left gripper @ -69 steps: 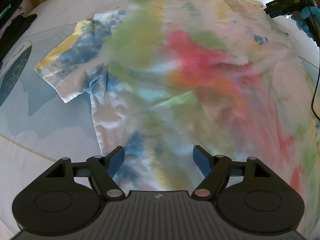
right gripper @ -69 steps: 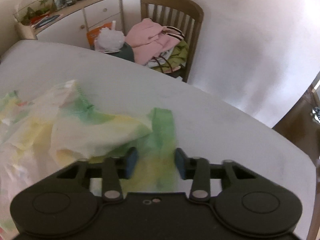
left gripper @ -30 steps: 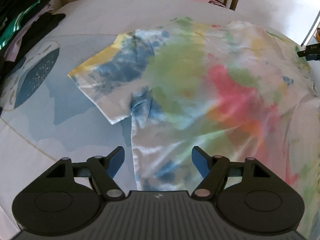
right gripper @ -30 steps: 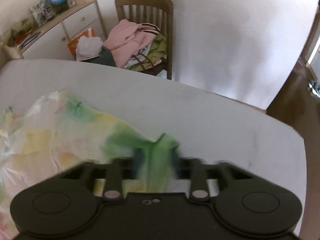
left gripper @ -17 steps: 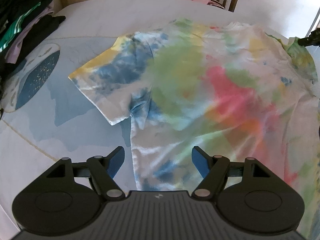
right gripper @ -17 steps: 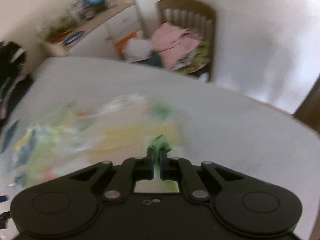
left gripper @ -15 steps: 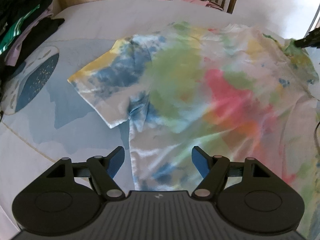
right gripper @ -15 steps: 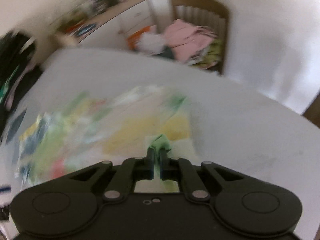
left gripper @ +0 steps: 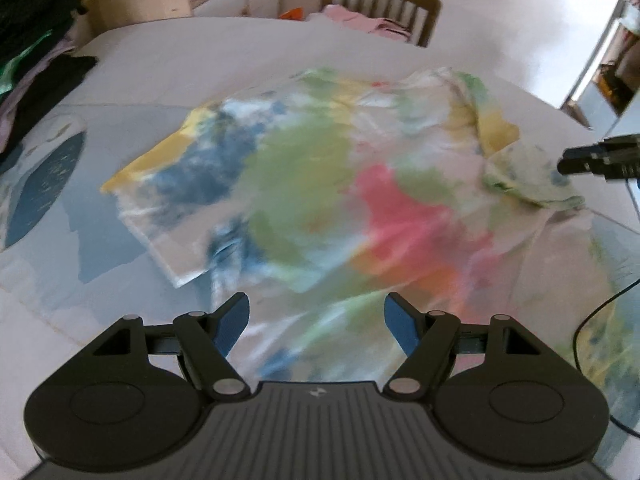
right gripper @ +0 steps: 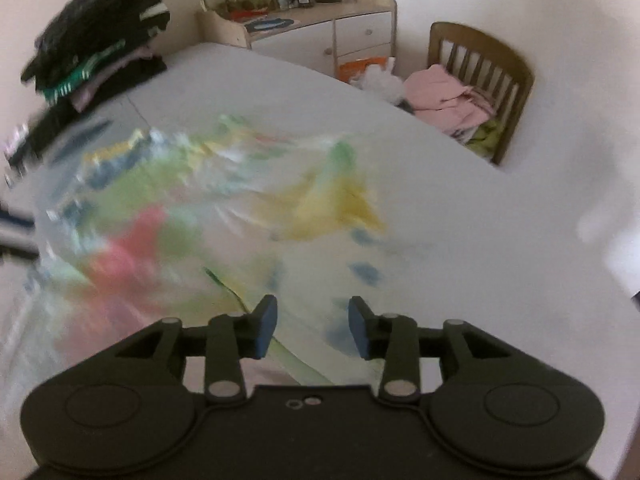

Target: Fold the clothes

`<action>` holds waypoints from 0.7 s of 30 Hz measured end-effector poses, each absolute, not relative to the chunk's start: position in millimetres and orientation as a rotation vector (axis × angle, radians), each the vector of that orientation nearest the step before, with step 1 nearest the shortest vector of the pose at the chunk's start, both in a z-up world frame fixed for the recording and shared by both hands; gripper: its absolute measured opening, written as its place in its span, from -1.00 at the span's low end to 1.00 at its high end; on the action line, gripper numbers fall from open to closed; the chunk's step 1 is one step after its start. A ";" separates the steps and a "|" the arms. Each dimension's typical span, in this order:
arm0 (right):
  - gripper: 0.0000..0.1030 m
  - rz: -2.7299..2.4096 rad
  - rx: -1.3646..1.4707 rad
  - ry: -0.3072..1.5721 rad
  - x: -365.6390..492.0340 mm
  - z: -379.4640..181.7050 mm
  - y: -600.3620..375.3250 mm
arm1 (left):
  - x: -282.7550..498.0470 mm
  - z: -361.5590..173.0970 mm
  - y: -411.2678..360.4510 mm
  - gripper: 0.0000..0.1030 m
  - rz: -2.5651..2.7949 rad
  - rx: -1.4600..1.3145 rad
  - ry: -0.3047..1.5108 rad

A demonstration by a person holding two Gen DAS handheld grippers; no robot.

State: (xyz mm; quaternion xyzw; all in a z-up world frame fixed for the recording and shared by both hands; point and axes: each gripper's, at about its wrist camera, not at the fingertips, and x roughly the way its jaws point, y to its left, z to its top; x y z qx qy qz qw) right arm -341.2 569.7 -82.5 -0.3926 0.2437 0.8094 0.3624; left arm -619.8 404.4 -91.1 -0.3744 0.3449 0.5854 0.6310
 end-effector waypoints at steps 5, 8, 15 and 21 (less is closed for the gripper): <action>1.00 2.053 -1.053 0.586 -326.1 -98.3 565.1 | -585.7 -92.0 460.6 0.44 1.240 -0.792 0.782; 1.00 2.057 -1.041 0.550 -330.0 -102.1 563.3 | -555.8 -91.6 503.0 0.44 1.170 -0.763 0.770; 1.00 2.057 -1.000 0.557 -327.2 -111.6 568.3 | -495.6 -108.8 596.6 -0.28 1.074 -0.852 0.748; 1.00 2.074 -0.953 0.615 -321.8 -120.8 563.5 | -468.1 -128.1 644.1 -0.25 1.037 -0.918 0.714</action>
